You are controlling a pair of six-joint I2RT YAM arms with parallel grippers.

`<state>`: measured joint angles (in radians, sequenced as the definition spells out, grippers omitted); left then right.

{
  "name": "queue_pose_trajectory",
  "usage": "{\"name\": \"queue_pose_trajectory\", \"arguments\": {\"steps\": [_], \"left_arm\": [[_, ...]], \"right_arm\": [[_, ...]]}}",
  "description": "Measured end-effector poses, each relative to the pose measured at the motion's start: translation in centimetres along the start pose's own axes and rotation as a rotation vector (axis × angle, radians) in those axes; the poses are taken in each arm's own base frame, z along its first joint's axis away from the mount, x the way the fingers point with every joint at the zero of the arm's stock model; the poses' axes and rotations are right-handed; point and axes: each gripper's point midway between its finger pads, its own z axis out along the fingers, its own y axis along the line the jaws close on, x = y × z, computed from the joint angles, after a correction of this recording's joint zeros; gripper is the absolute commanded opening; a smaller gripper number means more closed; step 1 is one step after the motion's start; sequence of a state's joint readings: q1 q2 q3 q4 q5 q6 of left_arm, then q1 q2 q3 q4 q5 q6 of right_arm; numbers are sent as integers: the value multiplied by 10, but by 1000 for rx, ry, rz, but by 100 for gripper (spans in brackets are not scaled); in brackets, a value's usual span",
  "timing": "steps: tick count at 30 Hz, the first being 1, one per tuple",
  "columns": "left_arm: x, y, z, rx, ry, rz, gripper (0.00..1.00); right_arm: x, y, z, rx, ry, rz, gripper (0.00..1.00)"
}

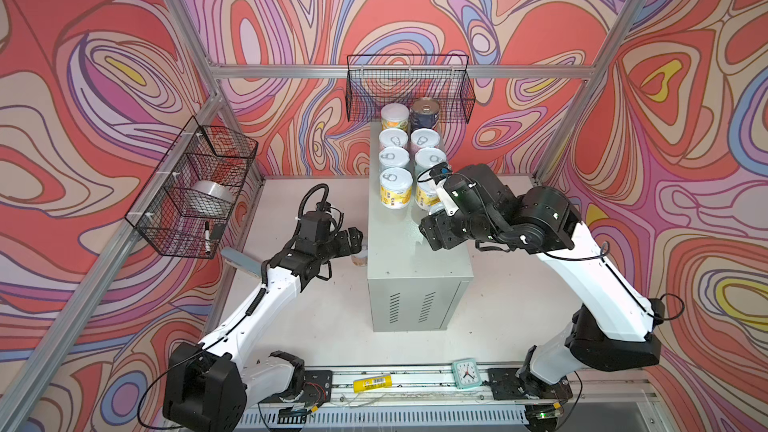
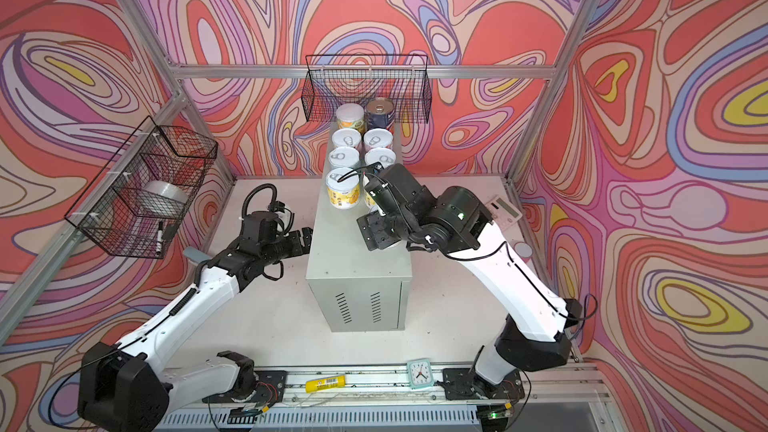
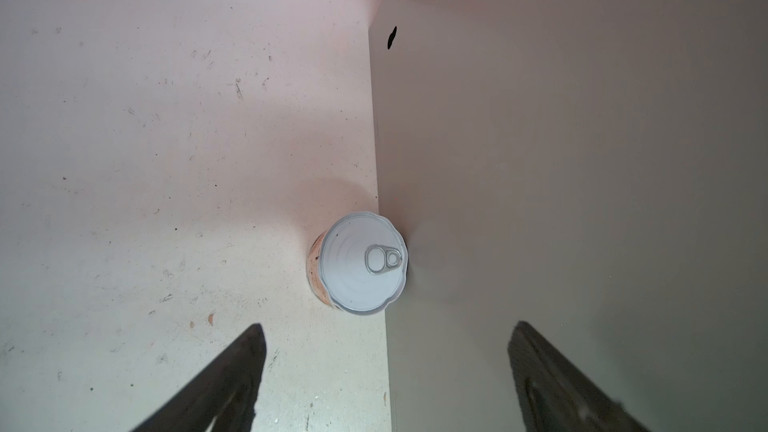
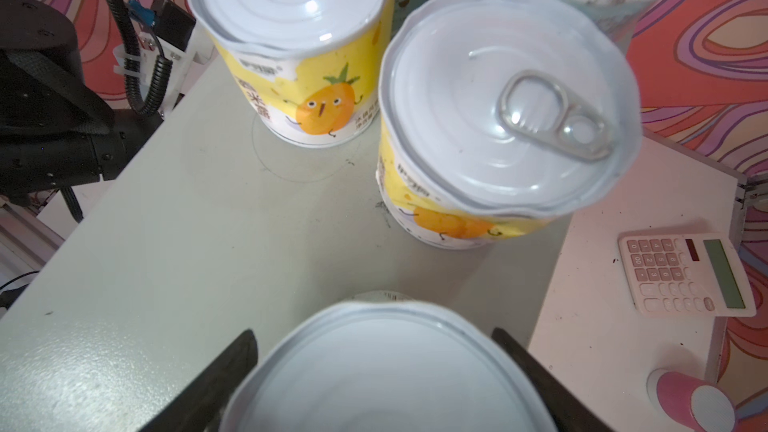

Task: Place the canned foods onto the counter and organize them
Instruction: 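Carry the white-lidded can up over the cabinet top with the right gripper, then lower the can at the near end of the can rows and open the right gripper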

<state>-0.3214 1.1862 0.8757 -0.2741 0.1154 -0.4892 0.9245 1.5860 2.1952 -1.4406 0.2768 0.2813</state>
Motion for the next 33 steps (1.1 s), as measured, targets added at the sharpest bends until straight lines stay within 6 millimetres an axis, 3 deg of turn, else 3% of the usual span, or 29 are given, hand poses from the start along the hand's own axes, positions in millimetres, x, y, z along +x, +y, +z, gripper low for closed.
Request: {"name": "queue_pose_trajectory", "arguments": {"steps": [6, 10, 13, 16, 18, 26, 33], "left_arm": [[0, 1, 0, -5, -2, 6, 91], [0, 1, 0, -8, -1, 7, 91], [0, 2, -1, -10, 0, 7, 92], [1, 2, -2, -11, 1, 6, 92], [0, 2, -3, -13, 0, 6, 91], [-6, -1, -6, -12, -9, 7, 92], [-6, -1, -8, -14, -7, 7, 92]], "right_arm": [[-8, 1, -7, -17, -41, 9, 92], [-20, -1, -31, -49, -128, 34, 89], [-27, -7, -60, -81, -212, 50, 62], [-25, -13, -84, -105, -266, 73, 53], [-22, -16, -92, -116, -276, 84, 53], [10, -12, -67, -121, -169, 78, 50], [17, -11, -65, -138, -169, 89, 45]]}}
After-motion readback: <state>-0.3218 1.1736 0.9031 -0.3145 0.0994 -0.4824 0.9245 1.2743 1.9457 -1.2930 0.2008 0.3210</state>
